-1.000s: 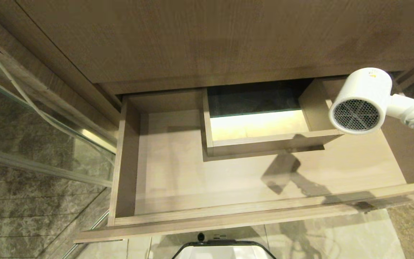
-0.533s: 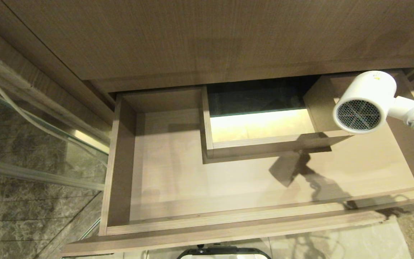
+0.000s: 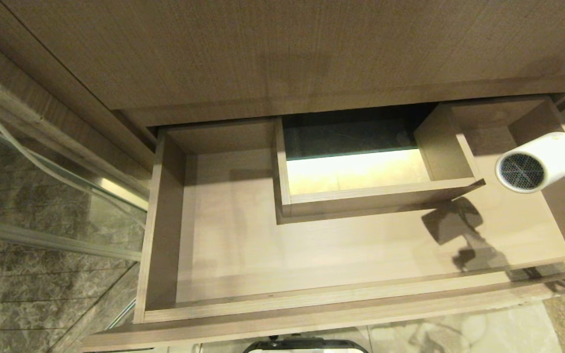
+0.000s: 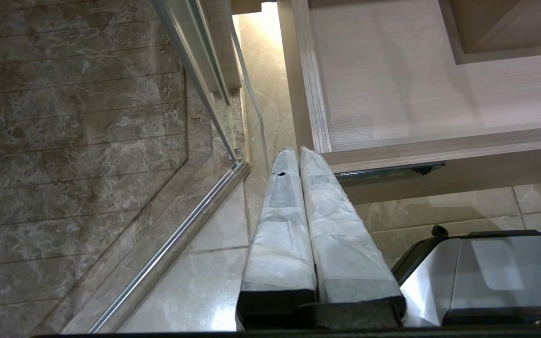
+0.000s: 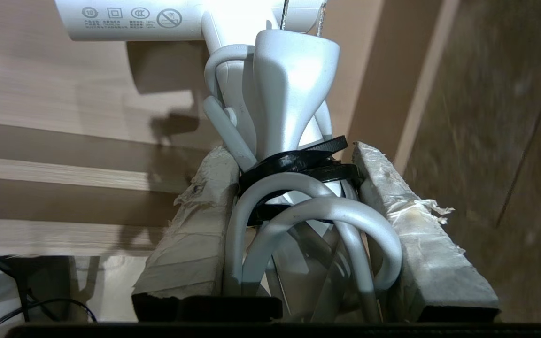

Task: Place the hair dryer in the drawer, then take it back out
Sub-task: Put it into the drawer

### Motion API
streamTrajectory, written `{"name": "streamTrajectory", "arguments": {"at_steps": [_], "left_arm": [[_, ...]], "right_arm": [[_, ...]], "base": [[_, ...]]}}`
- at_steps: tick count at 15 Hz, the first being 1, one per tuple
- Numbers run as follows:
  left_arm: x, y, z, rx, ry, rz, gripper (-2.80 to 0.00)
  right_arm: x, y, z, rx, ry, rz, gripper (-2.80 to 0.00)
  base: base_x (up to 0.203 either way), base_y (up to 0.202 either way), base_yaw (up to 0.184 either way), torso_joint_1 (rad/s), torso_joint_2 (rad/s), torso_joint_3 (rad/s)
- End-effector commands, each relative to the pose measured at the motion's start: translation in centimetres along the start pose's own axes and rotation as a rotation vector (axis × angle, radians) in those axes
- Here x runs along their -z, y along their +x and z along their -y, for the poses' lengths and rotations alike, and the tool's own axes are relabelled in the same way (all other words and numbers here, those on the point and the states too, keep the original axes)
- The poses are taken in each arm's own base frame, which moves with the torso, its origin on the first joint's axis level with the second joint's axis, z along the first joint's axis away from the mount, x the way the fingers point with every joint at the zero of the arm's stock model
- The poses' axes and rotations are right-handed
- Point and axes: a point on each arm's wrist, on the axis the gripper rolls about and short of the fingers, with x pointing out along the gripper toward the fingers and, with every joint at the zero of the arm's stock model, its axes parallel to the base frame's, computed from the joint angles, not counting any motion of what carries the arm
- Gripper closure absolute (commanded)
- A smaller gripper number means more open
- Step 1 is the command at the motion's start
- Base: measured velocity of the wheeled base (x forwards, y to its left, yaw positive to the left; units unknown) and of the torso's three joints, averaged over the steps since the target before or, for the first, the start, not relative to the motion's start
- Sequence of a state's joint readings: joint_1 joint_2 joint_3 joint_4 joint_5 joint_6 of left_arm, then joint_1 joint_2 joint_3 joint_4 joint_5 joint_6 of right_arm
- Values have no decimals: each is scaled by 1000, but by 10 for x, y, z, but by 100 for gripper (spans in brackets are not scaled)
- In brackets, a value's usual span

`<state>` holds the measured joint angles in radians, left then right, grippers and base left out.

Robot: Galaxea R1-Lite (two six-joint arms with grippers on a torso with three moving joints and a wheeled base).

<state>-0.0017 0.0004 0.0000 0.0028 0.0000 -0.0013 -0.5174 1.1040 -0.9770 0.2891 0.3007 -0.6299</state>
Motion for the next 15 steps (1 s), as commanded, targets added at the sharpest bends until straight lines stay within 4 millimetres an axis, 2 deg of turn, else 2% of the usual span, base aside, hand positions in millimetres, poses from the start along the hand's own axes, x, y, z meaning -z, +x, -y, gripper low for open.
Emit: {"name": "streamTrajectory", "arguments": {"at_steps": [1, 5, 9, 11, 15], "left_arm": [[0, 0, 0, 0, 0, -1, 0], [0, 0, 0, 0, 0, -1, 0], [0, 0, 0, 0, 0, 0, 0], [0, 0, 0, 0, 0, -1, 0], [0, 0, 0, 0, 0, -1, 0]], "right_arm": [[12, 27, 14, 6, 69, -101, 0], [17, 60, 35, 58, 83, -88, 0], [19, 72, 43, 86, 81, -72, 0], [25, 93, 52, 106, 83, -90, 0], [28, 113, 60, 146, 68, -57, 0]], "base": [[0, 0, 0, 0, 0, 0], [0, 0, 0, 0, 0, 0], [0, 0, 0, 0, 0, 0], [0, 0, 0, 0, 0, 0], [0, 0, 0, 0, 0, 0]]}}
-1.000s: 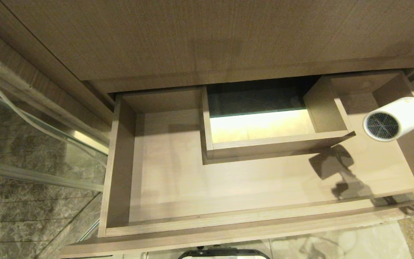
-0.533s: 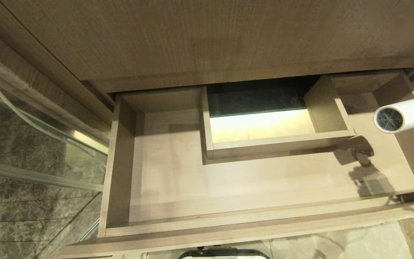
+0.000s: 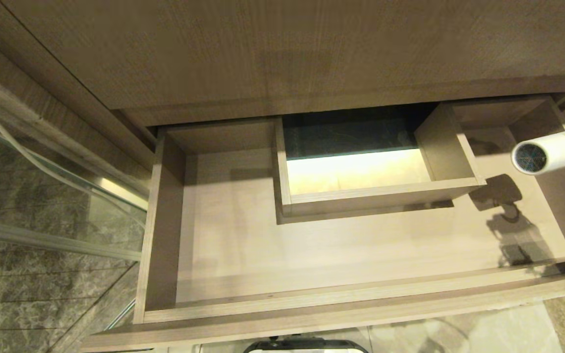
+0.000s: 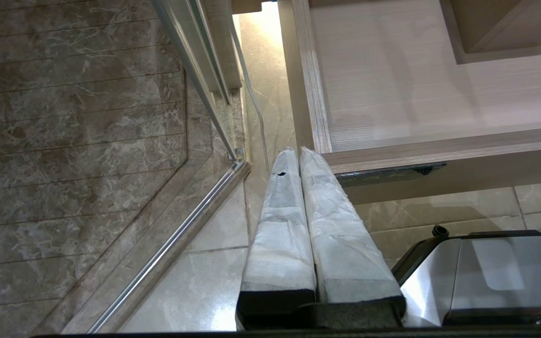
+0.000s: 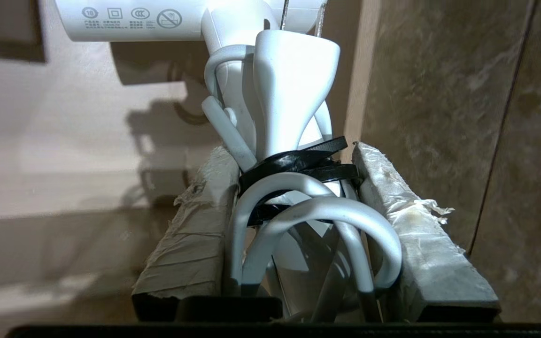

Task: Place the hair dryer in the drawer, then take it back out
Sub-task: Put it into the drawer

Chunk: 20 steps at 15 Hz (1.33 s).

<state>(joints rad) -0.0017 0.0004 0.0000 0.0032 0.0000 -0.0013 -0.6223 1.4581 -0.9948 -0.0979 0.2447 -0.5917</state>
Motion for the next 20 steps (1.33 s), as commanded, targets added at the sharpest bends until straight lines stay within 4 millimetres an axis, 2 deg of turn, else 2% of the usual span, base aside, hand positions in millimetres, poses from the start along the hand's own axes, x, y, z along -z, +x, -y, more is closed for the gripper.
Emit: {"name": "streamTrajectory", "arguments": {"at_steps": [1, 7, 11, 14, 18, 20], "left_arm": [[0, 0, 0, 0, 0, -1, 0], [0, 0, 0, 0, 0, -1, 0], [0, 0, 0, 0, 0, -1, 0], [0, 0, 0, 0, 0, -1, 0], [0, 0, 0, 0, 0, -1, 0], [0, 0, 0, 0, 0, -1, 0]], "right_arm": [[9, 20, 0, -15, 6, -21, 0], [20, 54, -1, -31, 11, -50, 0], [21, 69, -1, -24, 8, -14, 0], [34, 100, -8, -54, 8, -30, 0], [39, 145, -20, -70, -13, 14, 0], [37, 153, -23, -73, -20, 30, 0]], "base": [[0, 0, 0, 0, 0, 0], [0, 0, 0, 0, 0, 0], [0, 0, 0, 0, 0, 0], [0, 0, 0, 0, 0, 0], [0, 0, 0, 0, 0, 0], [0, 0, 0, 0, 0, 0]]}}
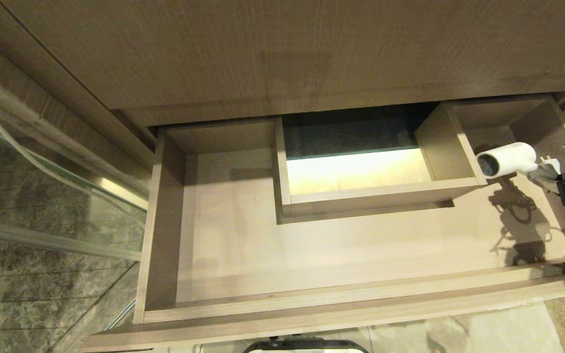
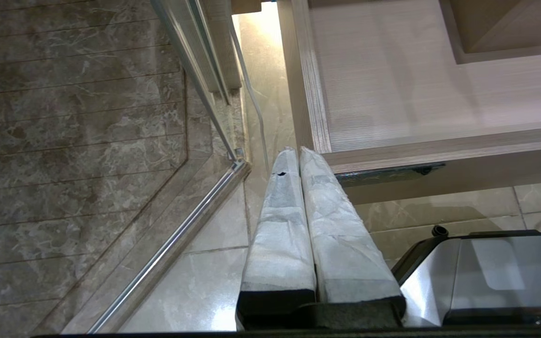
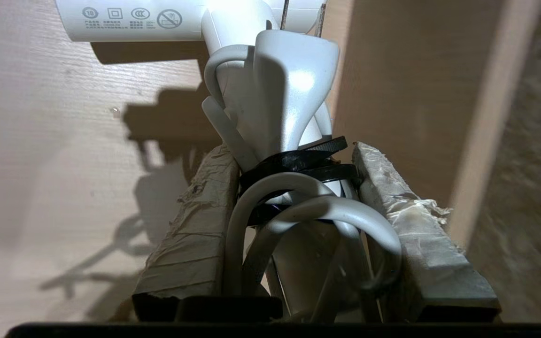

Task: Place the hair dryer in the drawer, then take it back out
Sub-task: Put it into the drawer

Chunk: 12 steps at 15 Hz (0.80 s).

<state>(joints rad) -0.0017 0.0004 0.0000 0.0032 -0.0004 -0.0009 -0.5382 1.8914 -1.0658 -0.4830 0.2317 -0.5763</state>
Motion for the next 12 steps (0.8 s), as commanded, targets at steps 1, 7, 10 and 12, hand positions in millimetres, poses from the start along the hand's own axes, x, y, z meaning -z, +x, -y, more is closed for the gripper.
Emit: {"name": "streamTrajectory", "arguments": {"at_steps": [1, 7, 10, 12], "left_arm": [[0, 0, 0, -1, -1, -1, 0], [0, 0, 0, -1, -1, -1, 0], [0, 0, 0, -1, -1, -1, 0], [0, 0, 0, -1, -1, 0, 0]], "right_arm": [[13, 30, -11, -35, -5, -12, 0], [9, 33, -14, -14, -27, 38, -280], [-11, 5, -8, 11, -32, 65, -280], [-20, -18, -6, 17, -26, 68, -280]], "base": [[0, 0, 0, 0, 0, 0], [0, 0, 0, 0, 0, 0], [0, 0, 0, 0, 0, 0], [0, 0, 0, 0, 0, 0]]}}
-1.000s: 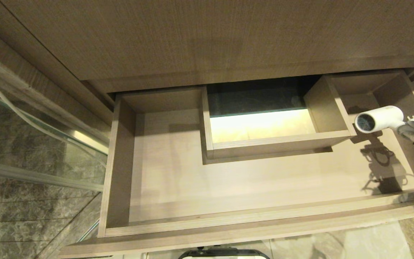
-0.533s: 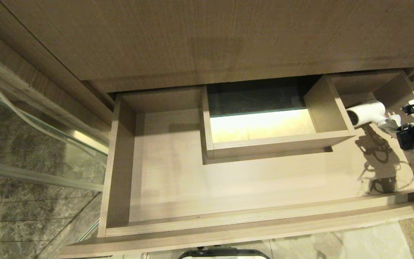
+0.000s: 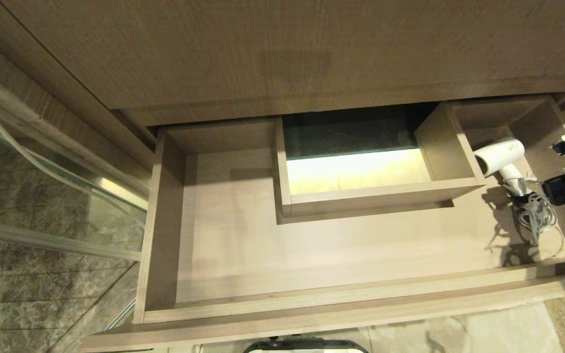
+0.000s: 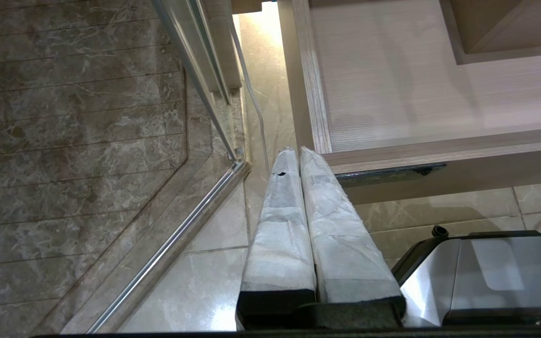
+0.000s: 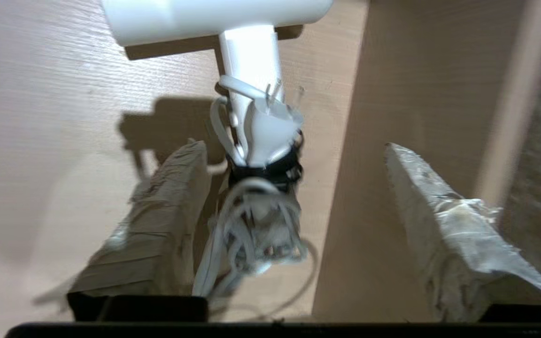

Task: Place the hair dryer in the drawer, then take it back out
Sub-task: Put it into the drawer, then close the drawer

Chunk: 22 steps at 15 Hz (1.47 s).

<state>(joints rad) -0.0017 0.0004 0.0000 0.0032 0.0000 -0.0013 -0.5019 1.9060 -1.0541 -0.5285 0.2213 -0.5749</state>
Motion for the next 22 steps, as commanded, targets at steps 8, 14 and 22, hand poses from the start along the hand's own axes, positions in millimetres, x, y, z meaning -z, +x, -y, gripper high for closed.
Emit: {"name": "streamTrajectory", "arguments": {"at_steps": [8, 14, 22], "left_arm": [[0, 0, 0, 0, 0, -1, 0], [0, 0, 0, 0, 0, -1, 0], [0, 0, 0, 0, 0, -1, 0]], "right_arm": [[-40, -169, -9, 62, 81, 40, -280], [-34, -201, -23, 20, 117, -37, 0], [33, -248, -79, -166, 163, -534, 0]], "base": [[0, 0, 0, 0, 0, 0], [0, 0, 0, 0, 0, 0], [0, 0, 0, 0, 0, 0]]}}
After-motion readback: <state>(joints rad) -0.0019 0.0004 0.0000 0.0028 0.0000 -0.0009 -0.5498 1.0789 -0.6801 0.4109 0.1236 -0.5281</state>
